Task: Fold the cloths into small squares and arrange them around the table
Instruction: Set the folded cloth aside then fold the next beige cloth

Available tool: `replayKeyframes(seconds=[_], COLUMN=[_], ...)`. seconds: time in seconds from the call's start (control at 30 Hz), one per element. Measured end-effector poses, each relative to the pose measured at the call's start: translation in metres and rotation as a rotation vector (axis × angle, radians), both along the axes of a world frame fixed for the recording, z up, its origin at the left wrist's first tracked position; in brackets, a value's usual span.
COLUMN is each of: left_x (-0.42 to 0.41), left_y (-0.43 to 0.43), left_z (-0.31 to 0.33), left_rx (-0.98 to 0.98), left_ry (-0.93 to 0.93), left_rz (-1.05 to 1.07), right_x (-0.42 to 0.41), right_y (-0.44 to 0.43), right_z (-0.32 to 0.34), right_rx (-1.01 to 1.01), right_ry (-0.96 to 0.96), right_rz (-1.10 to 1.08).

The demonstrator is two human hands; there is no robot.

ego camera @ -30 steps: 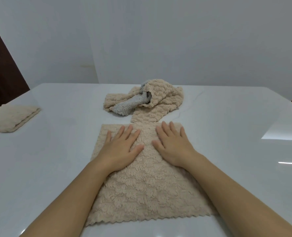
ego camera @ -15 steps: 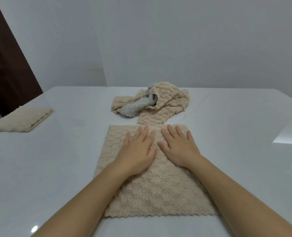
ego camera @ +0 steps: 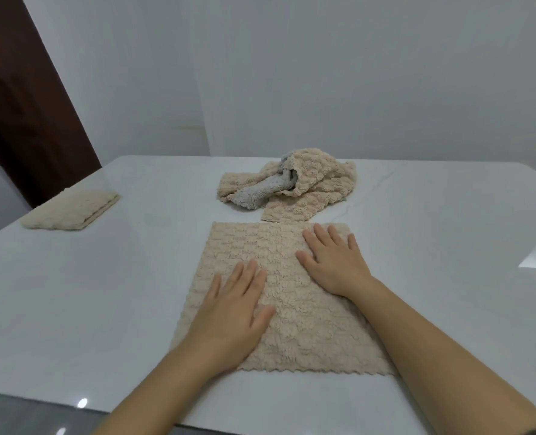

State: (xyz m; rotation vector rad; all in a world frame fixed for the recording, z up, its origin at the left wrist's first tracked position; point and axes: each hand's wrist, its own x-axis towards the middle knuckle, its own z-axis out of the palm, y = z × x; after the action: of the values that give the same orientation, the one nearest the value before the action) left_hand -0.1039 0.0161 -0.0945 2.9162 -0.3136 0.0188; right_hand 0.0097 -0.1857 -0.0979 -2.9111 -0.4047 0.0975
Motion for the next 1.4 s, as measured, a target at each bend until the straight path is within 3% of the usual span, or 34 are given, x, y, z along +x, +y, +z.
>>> replayKeyframes(seconds=[0.23, 0.4, 0.87, 0.97, 1.07, 1.2, 1.4], left_x=[0.001, 0.0, -0.044, -0.055, -0.064, -0.07, -0.062], left_y=[0.001, 0.0, 0.048, 0.055, 0.052, 0.03, 0.018], left_z=[-0.011, -0.01, -0.002, 0.001, 0.007, 0.009, 0.011], left_rx=[0.0, 0.022, 0.085, 0.01, -0.218, -0.208, -0.196], left_ry=[-0.013, -0.018, 0.129, -0.001, -0.231, -0.162, -0.275], left_rz=[0.018, 0.034, 0.172, 0.147, -0.013, -0.181, -0.093], right_x=[-0.037, -0.098, -0.133, -0.146, -0.159, -0.171, -0.174], right_y=[0.017, 0.03, -0.042, -0.048, -0.043, -0.02, 0.011], right_z=[0.02, 0.01, 0.007, 0.007, 0.011, 0.016, 0.007], right_rx=[0.037, 0.005, -0.058, -0.032, 0.0, 0.132, 0.157], right_ry=[-0.153, -0.032, 0.034, -0.007, -0.131, -0.228, -0.228], right_rz=[0.06, 0.172, 0.036, -0.033, 0.015, 0.202, 0.24])
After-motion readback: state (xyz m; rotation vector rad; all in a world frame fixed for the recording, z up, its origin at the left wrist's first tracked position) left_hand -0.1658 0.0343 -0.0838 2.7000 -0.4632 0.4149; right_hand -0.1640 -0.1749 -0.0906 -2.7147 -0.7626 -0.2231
